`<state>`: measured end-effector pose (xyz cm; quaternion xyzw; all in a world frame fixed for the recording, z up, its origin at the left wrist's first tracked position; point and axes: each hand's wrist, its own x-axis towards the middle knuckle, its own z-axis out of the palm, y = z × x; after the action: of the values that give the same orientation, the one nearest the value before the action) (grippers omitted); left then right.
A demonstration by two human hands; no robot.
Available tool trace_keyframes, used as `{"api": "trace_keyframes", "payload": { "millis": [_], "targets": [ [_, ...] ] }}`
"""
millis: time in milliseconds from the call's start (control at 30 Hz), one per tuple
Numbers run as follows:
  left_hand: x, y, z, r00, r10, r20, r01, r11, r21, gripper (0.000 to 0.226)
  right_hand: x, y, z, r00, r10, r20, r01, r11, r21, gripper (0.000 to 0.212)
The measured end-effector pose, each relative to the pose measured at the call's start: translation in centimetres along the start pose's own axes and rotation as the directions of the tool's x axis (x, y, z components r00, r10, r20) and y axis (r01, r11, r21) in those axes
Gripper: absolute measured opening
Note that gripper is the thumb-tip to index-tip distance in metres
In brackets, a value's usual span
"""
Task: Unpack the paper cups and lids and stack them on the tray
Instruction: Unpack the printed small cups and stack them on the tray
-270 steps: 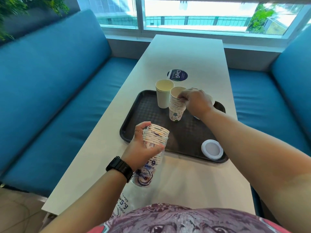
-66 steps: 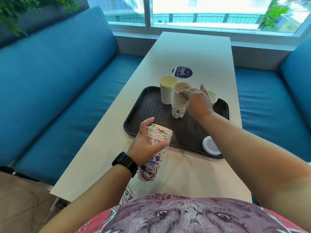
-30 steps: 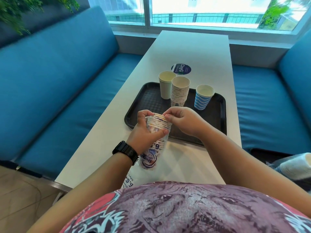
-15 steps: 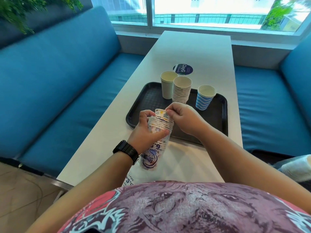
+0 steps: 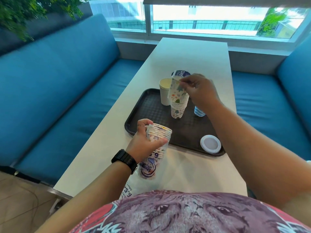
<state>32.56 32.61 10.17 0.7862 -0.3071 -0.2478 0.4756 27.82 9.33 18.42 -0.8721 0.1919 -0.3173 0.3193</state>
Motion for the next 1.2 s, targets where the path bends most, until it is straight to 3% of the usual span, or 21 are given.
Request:
{"api": "trace_keyframes", "payload": {
  "millis": [167, 300, 533, 733, 900, 1000, 1067, 1200],
  "targets": [
    [0.3, -0.1, 0.1, 1.0, -0.01, 0.001, 0.01, 1.0, -0.012, 0.065, 3.5, 0.9, -0.6, 0.992, -0.101, -0.074, 0.083, 0.974, -0.209, 0.023],
    [0.7, -0.3, 0.2, 1.0, -0.025, 0.005, 0.025, 0.999, -0.022, 0.065, 4.1, 2.1, 0.9, 0.991, -0.133, 0.005, 0.127, 0.935, -0.33, 0.023],
    [1.2, -1.2, 0.0, 0.999, -0.04, -0.001, 0.04, 0.998, -0.037, 0.065, 1.6, 4.8, 3.8, 0.987, -0.083, 0.14, 0.127, 0.929, -0.349, 0.022],
    [1.0, -1.4, 0.3, 0.999, -0.048, 0.023, 0.049, 0.998, -0.042, 0.065, 1.0, 5.3, 4.3, 0.984, -0.049, 0.174, 0.112, 0.92, -0.376, 0.028],
    [1.0, -1.2, 0.2, 0.999, -0.037, 0.012, 0.037, 0.999, -0.035, 0.066, 0.5, 3.7, 3.7, 0.993, -0.064, 0.095, 0.093, 0.936, -0.34, 0.029],
    [1.0, -1.2, 0.1, 1.0, -0.027, -0.011, 0.026, 0.999, -0.039, 0.066, -0.8, 1.5, 3.4, 0.998, -0.042, 0.04, 0.05, 0.974, -0.223, 0.025],
    [1.0, -1.2, 0.1, 1.0, -0.021, -0.022, 0.02, 0.999, -0.043, 0.066, -2.1, 0.1, 3.2, 0.993, 0.031, 0.117, -0.02, 0.996, -0.092, 0.021],
    [0.8, -1.0, 0.0, 0.999, 0.004, -0.051, -0.006, 0.999, -0.04, 0.067, -5.3, -1.4, 3.5, 0.912, 0.078, 0.402, -0.128, 0.987, 0.098, 0.014]
  ]
}}
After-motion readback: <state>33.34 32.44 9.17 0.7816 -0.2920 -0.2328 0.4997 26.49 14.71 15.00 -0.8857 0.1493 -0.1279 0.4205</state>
